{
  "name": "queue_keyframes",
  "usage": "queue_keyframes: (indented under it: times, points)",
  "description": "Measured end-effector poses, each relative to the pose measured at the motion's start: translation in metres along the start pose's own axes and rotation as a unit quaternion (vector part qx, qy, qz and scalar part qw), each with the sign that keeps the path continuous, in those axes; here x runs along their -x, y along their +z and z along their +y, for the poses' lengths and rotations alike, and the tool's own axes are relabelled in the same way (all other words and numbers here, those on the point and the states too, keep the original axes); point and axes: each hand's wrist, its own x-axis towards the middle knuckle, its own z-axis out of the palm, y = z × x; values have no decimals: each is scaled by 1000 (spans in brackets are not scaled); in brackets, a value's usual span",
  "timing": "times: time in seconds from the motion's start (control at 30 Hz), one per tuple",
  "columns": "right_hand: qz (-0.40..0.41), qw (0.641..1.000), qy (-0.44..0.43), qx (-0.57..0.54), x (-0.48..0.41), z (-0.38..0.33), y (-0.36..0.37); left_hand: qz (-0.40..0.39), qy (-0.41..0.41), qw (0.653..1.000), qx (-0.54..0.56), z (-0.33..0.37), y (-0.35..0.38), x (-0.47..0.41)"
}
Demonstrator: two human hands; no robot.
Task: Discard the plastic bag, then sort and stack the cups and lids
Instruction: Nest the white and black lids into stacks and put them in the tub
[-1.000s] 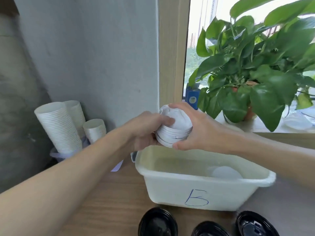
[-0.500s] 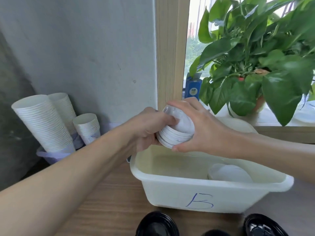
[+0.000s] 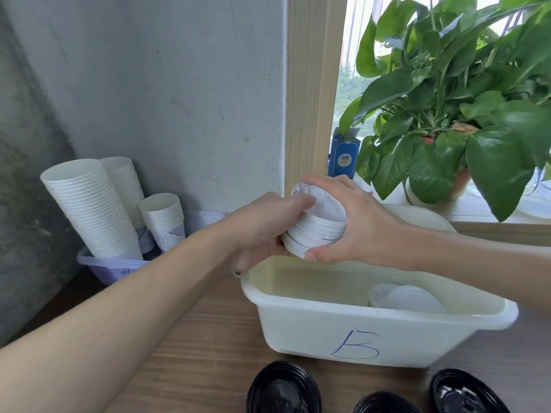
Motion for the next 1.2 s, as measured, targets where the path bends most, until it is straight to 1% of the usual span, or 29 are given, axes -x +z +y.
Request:
queue_keyframes:
  times: [0.03, 0.07, 0.1, 0.13, 0.17, 0.2, 0.23, 0.3, 0.43, 0.53, 0.63, 0.73, 0.87, 0.93, 1.0, 1.03, 1.1, 1.2]
  points:
    - [0, 1000, 2, -1, 0, 1, -2, 23, 19, 999, -37, 1, -3, 3]
    - [-5, 1000, 4, 0, -1, 3, -3, 66, 52, 992, -94, 1, -9, 7]
    - [-15, 1000, 6, 5, -1, 5, -4, 125, 98, 974, -162, -2, -16, 10]
    - [-28, 1000, 9, 11, 0, 7, -3, 181, 151, 944, -233, -6, -23, 12]
    - [-39, 999, 9, 18, 1, 8, 0, 211, 192, 911, -297, -11, -31, 14]
    - [-48, 999, 8, 24, 0, 11, 6, 215, 220, 887, -345, -18, -36, 17]
    - [-55, 998, 7, 29, 0, 14, 13, 204, 238, 871, -379, -26, -40, 17]
    - [-70, 997, 11, 39, -4, 20, 30, 172, 251, 857, -417, -43, -44, 14]
    - [-110, 992, 19, 64, -9, 32, 56, 154, 254, 854, -428, -56, -46, 13]
    - [-111, 991, 18, 74, -9, 42, 69, 145, 266, 850, -431, -57, -48, 13]
    - [-104, 991, -6, 81, -9, 46, 79, 141, 287, 843, -433, -60, -47, 13]
    - [-111, 986, -29, 124, -7, 47, 82, 138, 283, 845, -433, -61, -47, 13]
    - [-131, 980, -26, 149, -3, 45, 79, 131, 279, 846, -435, -60, -47, 13]
    - [-136, 966, -29, 217, -1, 43, 73, 131, 280, 845, -437, -60, -47, 13]
    - [-118, 946, -36, 300, -1, 42, 68, 132, 279, 845, -437, -60, -47, 13]
    - [-108, 940, -38, 320, -1, 41, 67, 131, 277, 845, -438, -60, -47, 14]
    - [-100, 938, -41, 329, -2, 38, 67, 129, 274, 845, -440, -59, -47, 14]
    - [-112, 941, -41, 318, -2, 36, 68, 129, 270, 848, -438, -58, -46, 15]
